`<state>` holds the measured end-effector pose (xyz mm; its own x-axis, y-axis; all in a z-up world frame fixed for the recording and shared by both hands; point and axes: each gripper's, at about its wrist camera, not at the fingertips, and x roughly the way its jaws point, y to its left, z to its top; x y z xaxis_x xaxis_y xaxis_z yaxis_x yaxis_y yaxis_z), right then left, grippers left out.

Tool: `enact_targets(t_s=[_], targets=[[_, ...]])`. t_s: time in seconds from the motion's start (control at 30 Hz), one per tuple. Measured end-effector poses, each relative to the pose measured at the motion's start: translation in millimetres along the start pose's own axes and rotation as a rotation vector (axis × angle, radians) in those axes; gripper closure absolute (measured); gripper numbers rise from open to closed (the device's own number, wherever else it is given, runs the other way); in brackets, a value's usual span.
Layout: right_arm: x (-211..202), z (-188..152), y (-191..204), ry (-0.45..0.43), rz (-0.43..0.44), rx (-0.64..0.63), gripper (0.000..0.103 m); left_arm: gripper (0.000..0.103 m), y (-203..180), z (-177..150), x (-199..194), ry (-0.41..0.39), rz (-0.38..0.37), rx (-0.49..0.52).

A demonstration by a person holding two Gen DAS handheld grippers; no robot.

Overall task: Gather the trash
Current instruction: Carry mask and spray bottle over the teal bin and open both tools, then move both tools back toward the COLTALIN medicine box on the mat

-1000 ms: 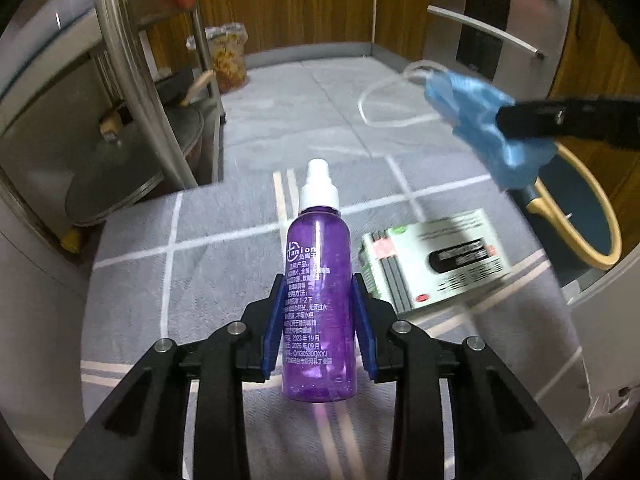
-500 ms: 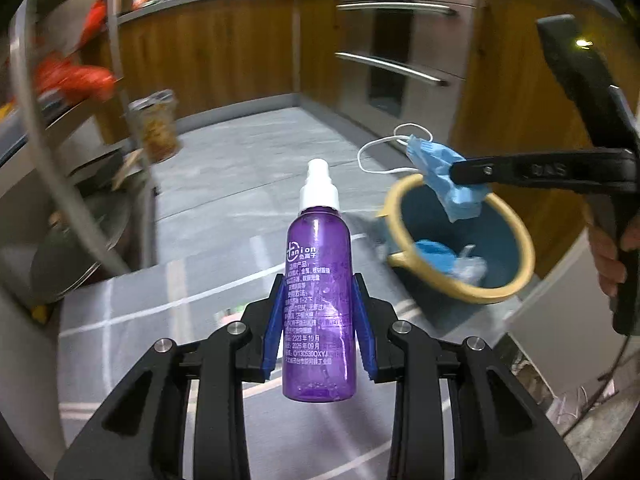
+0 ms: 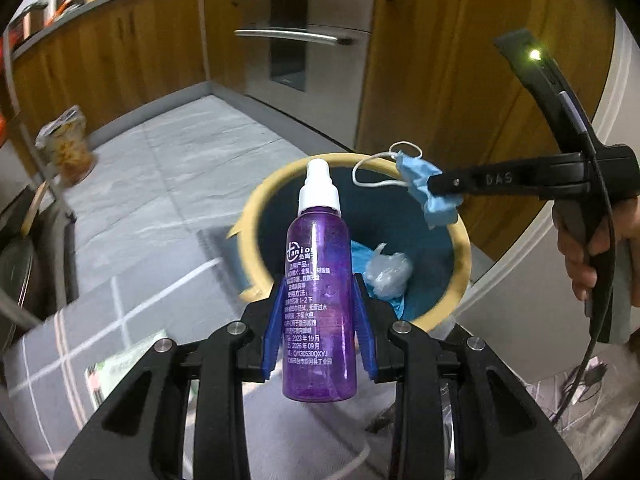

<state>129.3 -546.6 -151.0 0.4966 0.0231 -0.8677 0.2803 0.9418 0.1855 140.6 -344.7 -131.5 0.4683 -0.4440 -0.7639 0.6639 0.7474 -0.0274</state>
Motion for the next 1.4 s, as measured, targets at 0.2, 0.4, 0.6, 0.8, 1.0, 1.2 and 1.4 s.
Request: enact_targets(t_s=[0.2, 0.4, 0.6, 0.8, 1.0, 1.2, 1.4], targets=[[21, -3, -9, 0.064, -0.009, 0.047, 0.095, 0.071, -23, 15, 48, 0.055, 0.011, 0.089], [31, -2, -12, 0.095, -0.012, 0.081, 0.095, 0.071, -28, 16, 74, 0.099, 0.019, 0.111], [30, -1, -10, 0.081, 0.007, 0.063, 0.09, 0.049, -26, 19, 77, 0.091, 0.026, 0.083], [24, 0, -9, 0.06, 0.018, 0.067, 0.06, 0.04, -17, 16, 65, 0.061, 0.037, 0.057], [10, 7, 2, 0.015, 0.027, 0.039, 0.035, 0.029, 2, 7, 39, 0.039, 0.072, 0.017], [-16, 13, 39, -0.071, 0.073, -0.049, 0.025, 0.021, 26, -10, -16, -0.012, 0.106, -0.021], [-33, 7, 103, -0.116, 0.184, -0.197, 0.019, 0.017, 60, -38, -73, -0.046, 0.192, -0.065]])
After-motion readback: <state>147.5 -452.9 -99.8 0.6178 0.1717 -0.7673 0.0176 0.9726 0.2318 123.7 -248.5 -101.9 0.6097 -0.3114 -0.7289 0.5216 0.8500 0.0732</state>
